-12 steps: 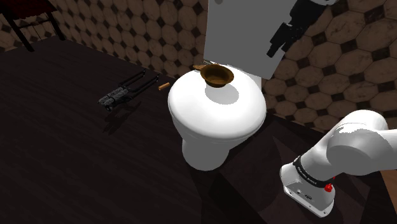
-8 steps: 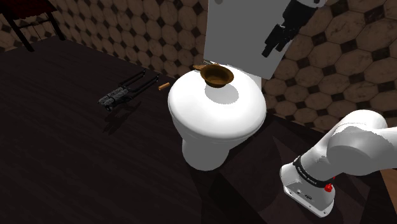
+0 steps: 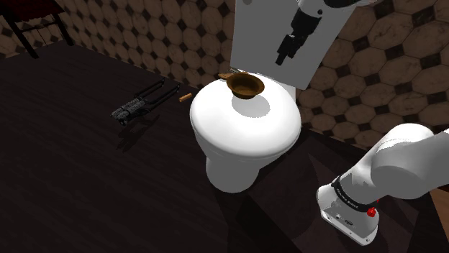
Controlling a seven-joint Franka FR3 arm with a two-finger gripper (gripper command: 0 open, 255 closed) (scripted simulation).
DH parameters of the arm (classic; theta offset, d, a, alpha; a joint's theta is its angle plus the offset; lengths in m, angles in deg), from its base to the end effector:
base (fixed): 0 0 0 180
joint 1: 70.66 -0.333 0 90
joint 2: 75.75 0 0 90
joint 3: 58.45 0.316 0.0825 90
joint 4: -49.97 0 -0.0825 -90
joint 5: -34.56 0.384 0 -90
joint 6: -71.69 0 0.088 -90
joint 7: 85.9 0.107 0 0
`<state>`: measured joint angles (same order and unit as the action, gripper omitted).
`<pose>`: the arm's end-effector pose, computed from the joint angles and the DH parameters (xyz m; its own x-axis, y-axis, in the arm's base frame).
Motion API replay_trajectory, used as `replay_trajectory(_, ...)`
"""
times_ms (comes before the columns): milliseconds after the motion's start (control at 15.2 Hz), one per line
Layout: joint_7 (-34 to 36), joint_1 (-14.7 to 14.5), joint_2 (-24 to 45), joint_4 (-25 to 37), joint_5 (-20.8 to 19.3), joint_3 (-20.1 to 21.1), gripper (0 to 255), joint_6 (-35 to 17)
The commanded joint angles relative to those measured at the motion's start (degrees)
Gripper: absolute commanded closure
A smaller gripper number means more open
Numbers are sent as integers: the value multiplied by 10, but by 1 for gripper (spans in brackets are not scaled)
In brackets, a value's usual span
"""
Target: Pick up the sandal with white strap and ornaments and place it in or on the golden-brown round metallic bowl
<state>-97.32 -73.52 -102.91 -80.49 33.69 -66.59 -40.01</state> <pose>0.4230 -0.0475 0.5485 0.9816 0.1194 0.1491 0.1239 -0.9921 -0.0208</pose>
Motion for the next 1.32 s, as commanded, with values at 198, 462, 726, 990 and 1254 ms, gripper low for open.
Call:
replay_trajectory(198,-75,-15,116,65,15,-27,0,-43)
replay_trajectory(462,-135,-22,210,129,37,-40,0,-65)
replay_trajectory(726,-192,-23,305,205,64,-45,0,-75)
replay_trajectory(990,-243,-16,401,294,88,-41,0,-71)
replay_trajectory(1254,-285,-5,500,401,105,-29,0,-56)
